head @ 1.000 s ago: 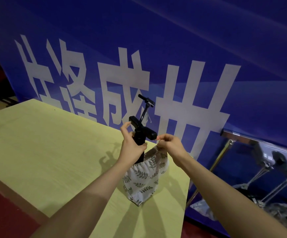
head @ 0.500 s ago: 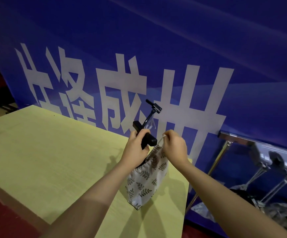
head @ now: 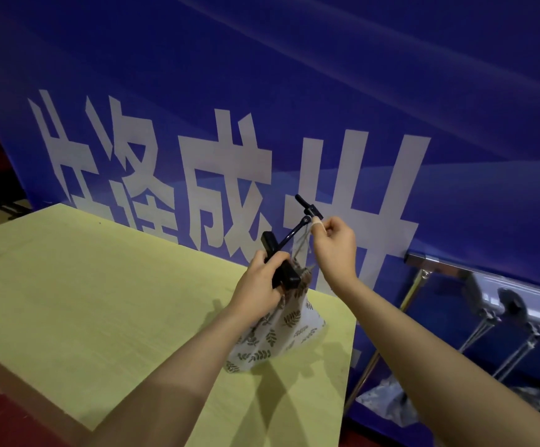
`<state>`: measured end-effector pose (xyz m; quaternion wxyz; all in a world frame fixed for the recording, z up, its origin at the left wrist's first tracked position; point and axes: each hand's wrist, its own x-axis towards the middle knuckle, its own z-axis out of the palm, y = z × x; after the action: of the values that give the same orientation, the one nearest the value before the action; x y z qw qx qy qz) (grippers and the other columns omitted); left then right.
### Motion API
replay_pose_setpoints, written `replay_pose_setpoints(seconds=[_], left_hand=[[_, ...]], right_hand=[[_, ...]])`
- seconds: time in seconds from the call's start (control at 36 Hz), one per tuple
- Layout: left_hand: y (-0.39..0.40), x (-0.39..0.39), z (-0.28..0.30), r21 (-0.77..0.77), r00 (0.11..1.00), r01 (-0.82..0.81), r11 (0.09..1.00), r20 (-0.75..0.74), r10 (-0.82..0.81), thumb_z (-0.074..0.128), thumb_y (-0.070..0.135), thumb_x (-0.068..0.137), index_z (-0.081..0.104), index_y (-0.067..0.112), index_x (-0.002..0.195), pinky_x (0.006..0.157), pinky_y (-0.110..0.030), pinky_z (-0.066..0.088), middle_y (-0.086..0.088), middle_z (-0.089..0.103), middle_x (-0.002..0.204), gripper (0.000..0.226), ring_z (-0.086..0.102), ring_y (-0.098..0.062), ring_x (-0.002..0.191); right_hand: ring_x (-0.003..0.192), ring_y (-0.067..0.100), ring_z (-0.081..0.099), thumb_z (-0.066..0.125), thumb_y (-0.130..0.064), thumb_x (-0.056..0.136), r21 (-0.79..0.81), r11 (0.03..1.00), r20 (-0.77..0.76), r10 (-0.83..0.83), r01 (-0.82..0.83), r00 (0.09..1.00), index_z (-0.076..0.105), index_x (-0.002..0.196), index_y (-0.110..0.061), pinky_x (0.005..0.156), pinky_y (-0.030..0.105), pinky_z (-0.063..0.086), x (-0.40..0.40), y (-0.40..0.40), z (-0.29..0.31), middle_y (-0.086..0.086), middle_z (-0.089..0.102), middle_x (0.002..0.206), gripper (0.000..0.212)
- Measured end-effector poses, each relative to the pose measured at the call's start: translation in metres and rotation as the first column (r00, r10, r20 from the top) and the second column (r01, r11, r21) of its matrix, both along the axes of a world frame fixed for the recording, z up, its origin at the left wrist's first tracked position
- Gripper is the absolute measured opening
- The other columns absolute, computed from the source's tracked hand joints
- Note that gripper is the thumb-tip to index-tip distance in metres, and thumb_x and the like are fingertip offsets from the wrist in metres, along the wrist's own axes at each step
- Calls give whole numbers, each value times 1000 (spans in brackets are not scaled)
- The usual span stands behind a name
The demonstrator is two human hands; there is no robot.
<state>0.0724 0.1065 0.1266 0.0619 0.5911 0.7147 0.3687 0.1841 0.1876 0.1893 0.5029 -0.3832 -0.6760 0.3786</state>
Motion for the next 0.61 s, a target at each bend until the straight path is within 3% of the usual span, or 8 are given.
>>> replay_pose_setpoints(seconds=[0.11, 0.25, 0.33, 0.44, 0.5, 0.61], left_hand=[[3, 2, 1, -20, 1000, 6, 1000, 0, -6, 60, 6, 84, 44, 31, 125, 82, -39, 53, 0, 41, 119, 51, 55, -24, 100], [3, 1, 1, -25, 1000, 13, 1000, 0, -13, 58, 4, 83, 43, 31, 124, 79, -41, 54, 0, 41, 120, 51, 55, -26, 101], [0, 2, 2, -4, 999, -9, 1000, -51, 9, 57, 8, 81, 44, 29, 124, 82, -40, 51, -4, 40, 119, 50, 48, -28, 107], [-9, 0, 7, 29, 980, -113, 993, -162, 116, 52, 22, 80, 46, 30, 127, 106, -41, 30, -9, 23, 137, 48, 18, -26, 128], [-13, -3, 12, 38, 971, -83, 996, -223, 90, 47, 31, 80, 48, 29, 127, 110, -41, 23, -7, 17, 142, 47, 12, -23, 129], [-17, -10, 23, 58, 953, 47, 997, -302, -28, 25, 46, 77, 56, 18, 119, 113, -41, 19, -6, 28, 142, 59, 14, -22, 135]], right_hand=[[56, 32, 58, 54, -21, 95, 196, 979, 122, 29, -53, 992, 53, 73, -8, 56, 42, 52, 2, 2, 9, 7, 53, 56, 25], [57, 19, 53, 55, -19, 94, 469, 879, 251, -43, -83, 967, 58, 81, -6, 55, 37, 47, 3, 2, 9, 4, 57, 66, 19], [60, 19, 54, 55, -24, 94, 382, 923, 217, -43, -44, 975, 60, 79, -9, 58, 39, 48, 0, 3, 9, 3, 58, 65, 22], [52, 10, 48, 58, -25, 93, 247, 966, 185, 34, -80, 982, 60, 72, -13, 51, 28, 42, -1, 1, 17, -3, 53, 57, 24], [48, 6, 44, 59, -24, 92, 208, 973, 157, 65, -97, 986, 59, 68, -15, 50, 21, 37, -2, 1, 21, -5, 50, 54, 26], [44, 5, 41, 59, -26, 91, 155, 979, 96, 118, -132, 988, 57, 61, -10, 51, 25, 37, -9, 0, 30, -4, 47, 48, 34]])
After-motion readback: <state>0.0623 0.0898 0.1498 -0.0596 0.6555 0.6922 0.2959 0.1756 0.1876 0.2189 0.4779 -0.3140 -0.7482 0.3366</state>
